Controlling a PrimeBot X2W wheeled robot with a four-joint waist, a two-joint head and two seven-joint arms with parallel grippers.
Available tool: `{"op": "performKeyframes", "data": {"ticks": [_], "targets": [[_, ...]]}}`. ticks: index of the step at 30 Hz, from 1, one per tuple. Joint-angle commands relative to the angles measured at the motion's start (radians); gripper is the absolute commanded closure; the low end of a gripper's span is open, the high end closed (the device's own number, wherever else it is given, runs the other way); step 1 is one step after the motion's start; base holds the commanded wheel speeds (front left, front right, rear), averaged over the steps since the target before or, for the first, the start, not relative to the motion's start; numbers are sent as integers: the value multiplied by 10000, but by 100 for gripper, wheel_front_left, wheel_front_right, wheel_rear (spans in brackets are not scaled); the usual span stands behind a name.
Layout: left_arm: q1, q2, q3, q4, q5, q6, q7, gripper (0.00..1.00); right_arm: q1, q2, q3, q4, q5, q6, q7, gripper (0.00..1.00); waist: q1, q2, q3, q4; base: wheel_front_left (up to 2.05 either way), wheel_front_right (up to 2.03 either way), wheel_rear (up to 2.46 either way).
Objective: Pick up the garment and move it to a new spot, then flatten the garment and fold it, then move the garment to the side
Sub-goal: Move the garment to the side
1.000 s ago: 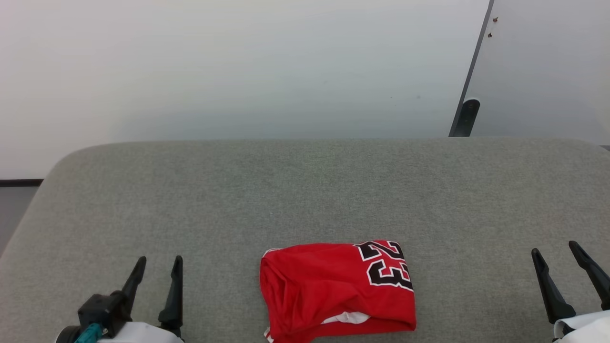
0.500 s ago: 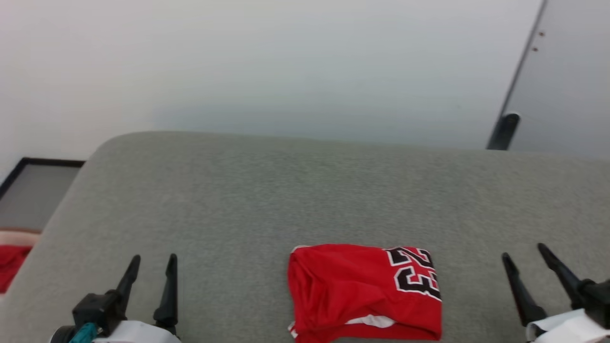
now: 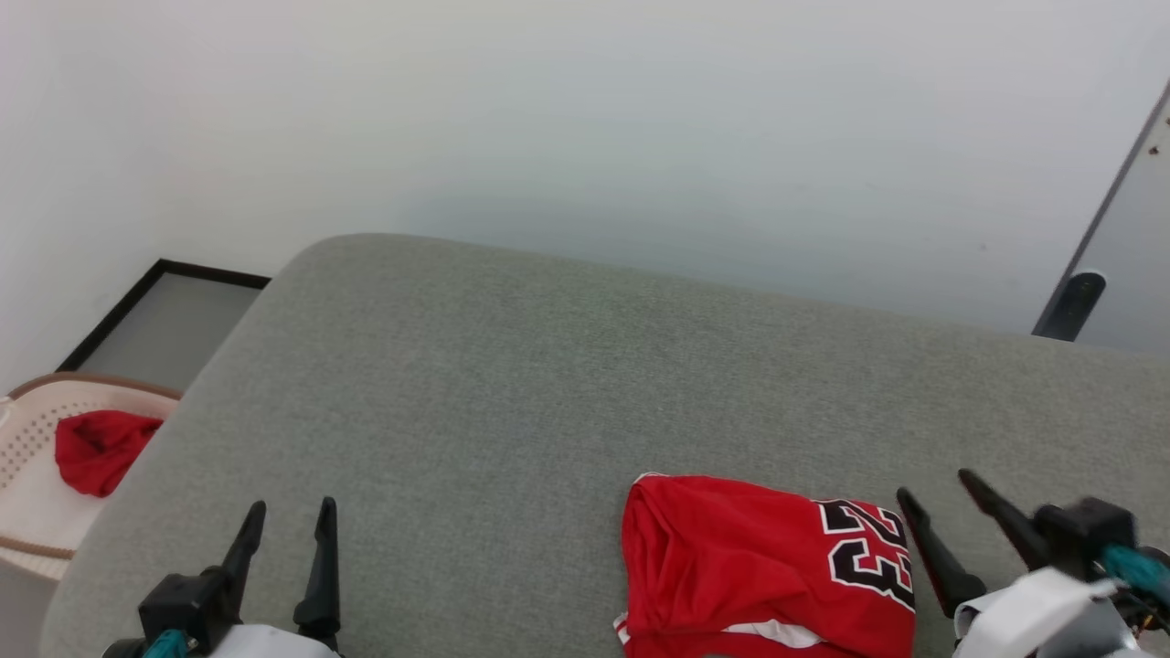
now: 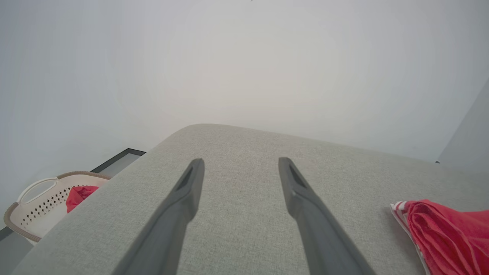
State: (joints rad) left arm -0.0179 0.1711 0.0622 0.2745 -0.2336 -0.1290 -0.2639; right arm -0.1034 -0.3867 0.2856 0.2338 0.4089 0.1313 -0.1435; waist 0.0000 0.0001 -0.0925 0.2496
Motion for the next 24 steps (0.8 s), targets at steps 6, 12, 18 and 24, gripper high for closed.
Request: {"op": "performKeyframes", "data": {"ticks": [6, 12, 18, 24], "targets": [[99, -39, -66, 41, 12, -27, 2, 0, -847, -609, 728, -99, 1273, -11, 3942, 0, 0, -1, 80, 88, 0, 0, 0], [-91, -184, -319, 79, 49, -28, 2, 0, -1383, -851, 583, -161, 1751, -11, 6943, 0, 0, -1, 326, 244, 0, 0, 0], [-360, -317, -654, 158, 1, -28, 2, 0, -1536, -573, 119, 134, 1800, -11, 8719, 0, 0, -1, 720, 611, 0, 0, 0], [-661, -486, -841, 173, -60, -28, 2, 0, -1592, -242, -430, 559, 1502, -9, 9714, 0, 0, -1, 1283, 935, 0, 0, 0]]}}
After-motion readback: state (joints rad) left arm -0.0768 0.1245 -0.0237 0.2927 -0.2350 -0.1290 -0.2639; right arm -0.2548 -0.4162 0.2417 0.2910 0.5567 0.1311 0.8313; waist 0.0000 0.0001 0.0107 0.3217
